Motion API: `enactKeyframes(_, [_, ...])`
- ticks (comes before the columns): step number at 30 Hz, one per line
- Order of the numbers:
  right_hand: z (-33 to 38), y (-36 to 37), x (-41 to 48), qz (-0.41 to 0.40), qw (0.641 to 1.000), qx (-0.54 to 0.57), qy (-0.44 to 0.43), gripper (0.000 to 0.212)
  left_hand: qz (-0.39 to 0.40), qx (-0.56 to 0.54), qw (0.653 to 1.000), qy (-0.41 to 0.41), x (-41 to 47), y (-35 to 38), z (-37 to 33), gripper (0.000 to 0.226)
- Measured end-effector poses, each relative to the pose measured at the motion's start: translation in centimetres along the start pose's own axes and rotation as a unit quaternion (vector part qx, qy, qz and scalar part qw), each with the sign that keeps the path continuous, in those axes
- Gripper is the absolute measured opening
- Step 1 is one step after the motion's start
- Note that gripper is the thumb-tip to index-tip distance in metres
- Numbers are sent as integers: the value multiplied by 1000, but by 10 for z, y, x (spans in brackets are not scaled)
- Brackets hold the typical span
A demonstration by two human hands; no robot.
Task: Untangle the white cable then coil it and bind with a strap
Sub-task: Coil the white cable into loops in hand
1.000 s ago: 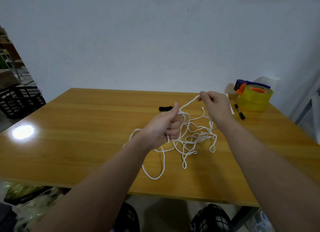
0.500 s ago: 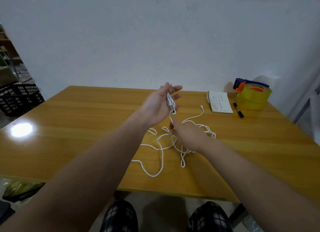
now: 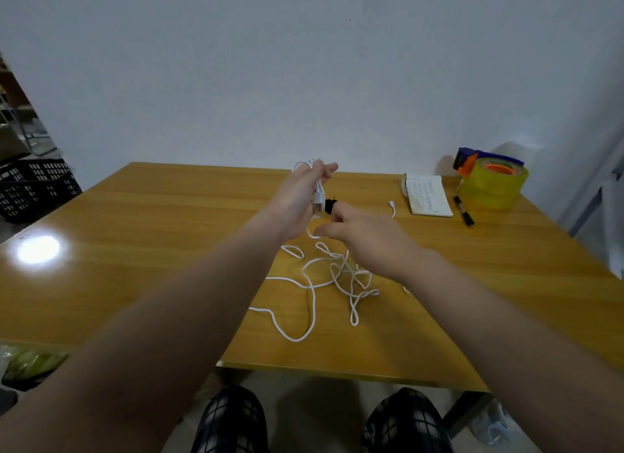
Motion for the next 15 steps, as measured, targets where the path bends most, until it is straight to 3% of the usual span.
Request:
enactKeyframes(3, [-5,-14,5,-72,997,24,-30,34,30,-7,999,-18,-3,9,3,28])
enactKeyframes(6, [-15,-26,6,-138,979,149,17,11,43,30,998,-27,-8,10,7,27])
enactKeyframes(9, [-24,-34,3,-157,967,186,70,24,32,112,993,-13,-13,9,8,33])
enactKeyframes(15, [-42,-29,-3,-136,969,90,185,53,83,267,960,-18,-24,13,7,33])
Point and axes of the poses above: each hand's wrist, its own x-axis towards the middle knuckle, its own y-axis out of the palm, z = x × y, the point moved 3 cm from there along x, towards the middle knuckle, and after that the axes turned 9 degrees about -y, right-handed, at the moved point
